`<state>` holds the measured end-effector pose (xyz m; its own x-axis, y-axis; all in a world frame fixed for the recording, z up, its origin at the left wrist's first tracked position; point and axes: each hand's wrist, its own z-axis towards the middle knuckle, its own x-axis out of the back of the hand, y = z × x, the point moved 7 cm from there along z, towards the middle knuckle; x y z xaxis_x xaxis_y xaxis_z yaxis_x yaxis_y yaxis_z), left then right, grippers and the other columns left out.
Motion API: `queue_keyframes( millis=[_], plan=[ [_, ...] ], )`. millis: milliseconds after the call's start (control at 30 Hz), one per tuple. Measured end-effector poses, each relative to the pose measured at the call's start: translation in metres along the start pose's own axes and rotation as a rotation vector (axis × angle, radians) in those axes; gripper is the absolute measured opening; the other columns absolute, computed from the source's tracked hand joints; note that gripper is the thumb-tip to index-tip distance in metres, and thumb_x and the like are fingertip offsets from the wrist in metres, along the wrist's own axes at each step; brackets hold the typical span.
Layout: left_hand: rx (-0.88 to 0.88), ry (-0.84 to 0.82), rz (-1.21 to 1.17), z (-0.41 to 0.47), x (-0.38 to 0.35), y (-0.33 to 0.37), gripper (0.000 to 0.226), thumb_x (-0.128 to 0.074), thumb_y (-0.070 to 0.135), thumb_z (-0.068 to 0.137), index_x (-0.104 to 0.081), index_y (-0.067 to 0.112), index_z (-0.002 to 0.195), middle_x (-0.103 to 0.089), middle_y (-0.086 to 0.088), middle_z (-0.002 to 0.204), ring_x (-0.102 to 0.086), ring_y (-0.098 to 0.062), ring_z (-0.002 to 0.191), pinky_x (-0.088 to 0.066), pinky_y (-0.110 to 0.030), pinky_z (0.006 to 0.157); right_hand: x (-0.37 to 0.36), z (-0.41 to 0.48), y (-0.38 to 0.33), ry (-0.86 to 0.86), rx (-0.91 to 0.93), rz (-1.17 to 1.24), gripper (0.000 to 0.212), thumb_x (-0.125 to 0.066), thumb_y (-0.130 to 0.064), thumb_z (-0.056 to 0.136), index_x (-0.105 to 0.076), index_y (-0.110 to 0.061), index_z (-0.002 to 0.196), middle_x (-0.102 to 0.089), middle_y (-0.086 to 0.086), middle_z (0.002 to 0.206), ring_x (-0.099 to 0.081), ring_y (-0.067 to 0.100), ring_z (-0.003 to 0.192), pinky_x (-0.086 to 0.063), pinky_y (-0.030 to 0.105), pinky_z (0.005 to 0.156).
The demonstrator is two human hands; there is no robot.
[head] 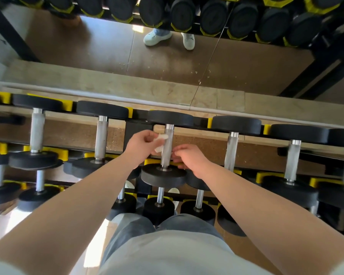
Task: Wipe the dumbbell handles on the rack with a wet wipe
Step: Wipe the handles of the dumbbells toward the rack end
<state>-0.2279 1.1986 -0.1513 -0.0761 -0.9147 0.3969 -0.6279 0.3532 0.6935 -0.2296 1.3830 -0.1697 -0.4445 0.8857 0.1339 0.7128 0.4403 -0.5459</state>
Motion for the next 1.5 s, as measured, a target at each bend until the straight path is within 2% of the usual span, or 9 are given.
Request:
queue_keyframes(
  millis=[100, 300, 467, 633, 800, 1000, 1133, 1300, 1500],
  plan=[
    [-0.035, 0.112, 0.012, 0.007, 0.009, 0.024, 0.03, -0.074, 0.037, 0.092, -0.068, 0.021, 0.116, -0.07, 0.005, 0.106, -0.067, -0.015, 0.097, -0.052, -0.029, 0.083, 0.005, -0.002, 0.0, 0.005, 0.024, 0.022, 0.02, -0.058, -0.008, 0.1, -0.068, -0.022, 0.11, -0.072, 0.006, 0.111, -0.07, 0.021, 0.103, -0.06, 0.034, 0.085],
    [-0.161, 0.097, 0.363, -0.002, -0.005, 0.036, 0.032, -0.072, 0.036, 0.094, -0.071, 0.018, 0.121, -0.069, 0.003, 0.114, -0.058, -0.01, 0.096, -0.046, -0.025, 0.084, 0.009, -0.005, 0.004, 0.014, 0.038, 0.035, 0.021, -0.056, -0.009, 0.102, -0.069, -0.02, 0.114, -0.072, 0.004, 0.11, -0.069, 0.018, 0.1, -0.059, 0.03, 0.082],
    [-0.225, -0.195, 0.72, -0.021, -0.026, 0.033, 0.024, -0.072, 0.037, 0.093, -0.076, 0.023, 0.111, -0.071, 0.004, 0.113, -0.063, -0.01, 0.092, -0.048, -0.023, 0.084, 0.001, -0.003, 0.007, 0.022, 0.038, -0.027, 0.02, -0.057, -0.011, 0.102, -0.066, -0.021, 0.117, -0.071, 0.003, 0.113, -0.069, 0.018, 0.099, -0.058, 0.03, 0.083],
    [-0.233, -0.314, 0.868, -0.033, -0.044, 0.018, 0.027, -0.064, 0.047, 0.096, -0.08, 0.028, 0.106, -0.073, 0.007, 0.113, -0.067, -0.015, 0.1, -0.051, -0.025, 0.089, -0.005, -0.005, 0.005, 0.05, 0.122, -0.141, 0.016, -0.06, -0.015, 0.1, -0.066, -0.029, 0.105, -0.068, 0.0, 0.116, -0.065, 0.018, 0.107, -0.055, 0.043, 0.1],
    [-0.056, -0.12, 0.353, -0.026, -0.022, 0.005, 0.025, -0.071, 0.033, 0.094, -0.073, 0.024, 0.117, -0.071, 0.009, 0.102, -0.066, -0.007, 0.088, -0.051, -0.022, 0.074, -0.003, -0.016, -0.012, 0.097, 0.38, -0.183, 0.015, -0.063, -0.017, 0.099, -0.067, -0.03, 0.105, -0.067, -0.012, 0.101, -0.064, 0.006, 0.096, -0.055, 0.029, 0.091],
    [-0.007, -0.047, -0.258, -0.023, -0.011, 0.017, 0.025, -0.072, 0.01, 0.093, -0.067, 0.026, 0.112, -0.074, 0.001, 0.106, -0.074, -0.012, 0.093, -0.062, -0.027, 0.083, 0.003, -0.023, -0.044, 0.136, 0.517, -0.185, 0.015, -0.074, -0.019, 0.092, -0.067, -0.025, 0.104, -0.067, -0.01, 0.101, -0.064, 0.003, 0.092, -0.05, 0.014, 0.076],
    [0.092, 0.038, -0.311, -0.014, -0.01, 0.012, 0.019, -0.075, 0.018, 0.092, -0.068, 0.017, 0.11, -0.075, -0.003, 0.097, -0.076, -0.015, 0.084, -0.063, -0.027, 0.076, 0.005, -0.02, -0.054, 0.217, 0.525, -0.182, 0.016, -0.073, -0.018, 0.093, -0.066, -0.024, 0.107, -0.066, -0.008, 0.099, -0.063, 0.005, 0.089, -0.049, 0.014, 0.073],
    [0.198, -0.039, -0.193, -0.012, -0.022, -0.007, 0.029, -0.056, 0.015, 0.102, -0.064, 0.022, 0.129, -0.071, -0.003, 0.116, -0.071, -0.017, 0.098, -0.06, -0.03, 0.083, -0.002, -0.027, -0.05, 0.387, 0.614, -0.371, 0.033, -0.066, -0.018, 0.099, -0.065, -0.02, 0.131, -0.065, -0.002, 0.117, -0.061, 0.009, 0.101, -0.051, 0.017, 0.086],
    [0.253, -0.214, -0.051, -0.015, -0.034, -0.031, 0.038, -0.053, 0.011, 0.102, -0.061, 0.023, 0.137, -0.072, -0.004, 0.115, -0.071, -0.02, 0.103, -0.058, -0.04, 0.097, -0.028, -0.029, -0.021, -0.011, 0.7, -0.821, 0.023, -0.071, -0.014, 0.094, -0.075, -0.017, 0.116, -0.068, 0.001, 0.115, -0.063, 0.014, 0.104, -0.053, 0.032, 0.097]
  ],
)
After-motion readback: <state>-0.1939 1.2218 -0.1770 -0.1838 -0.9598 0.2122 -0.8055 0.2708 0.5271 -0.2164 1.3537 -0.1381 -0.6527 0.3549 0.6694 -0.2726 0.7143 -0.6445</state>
